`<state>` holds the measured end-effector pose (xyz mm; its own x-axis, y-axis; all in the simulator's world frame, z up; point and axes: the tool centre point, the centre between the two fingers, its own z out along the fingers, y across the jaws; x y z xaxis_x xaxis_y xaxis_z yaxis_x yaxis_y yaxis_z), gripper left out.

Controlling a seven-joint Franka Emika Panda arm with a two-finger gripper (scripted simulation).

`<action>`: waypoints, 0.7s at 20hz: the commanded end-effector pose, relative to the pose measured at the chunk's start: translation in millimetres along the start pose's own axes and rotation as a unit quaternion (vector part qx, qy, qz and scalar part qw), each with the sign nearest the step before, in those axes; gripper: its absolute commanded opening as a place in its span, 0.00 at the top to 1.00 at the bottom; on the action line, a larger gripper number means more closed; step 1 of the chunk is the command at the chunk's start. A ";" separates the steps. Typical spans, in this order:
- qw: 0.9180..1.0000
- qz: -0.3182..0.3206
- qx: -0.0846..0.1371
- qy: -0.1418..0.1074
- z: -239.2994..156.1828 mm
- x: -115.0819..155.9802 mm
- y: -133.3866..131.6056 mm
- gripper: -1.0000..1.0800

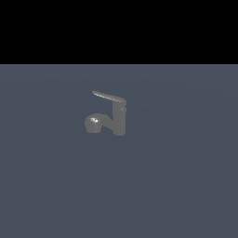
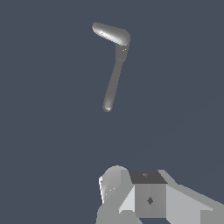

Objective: Turn on the faucet by rotating a designated handle.

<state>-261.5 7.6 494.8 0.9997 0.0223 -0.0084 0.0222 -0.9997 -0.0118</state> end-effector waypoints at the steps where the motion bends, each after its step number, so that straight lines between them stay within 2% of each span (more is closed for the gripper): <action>1: 1.000 0.000 0.000 0.000 0.0 0.0 0.0 1.00; 14: 0.999 0.029 0.009 0.011 -0.8 8.3 11.3 1.00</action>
<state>-253.2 -3.5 495.4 0.9993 -0.0363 0.0113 -0.0359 -0.9989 -0.0303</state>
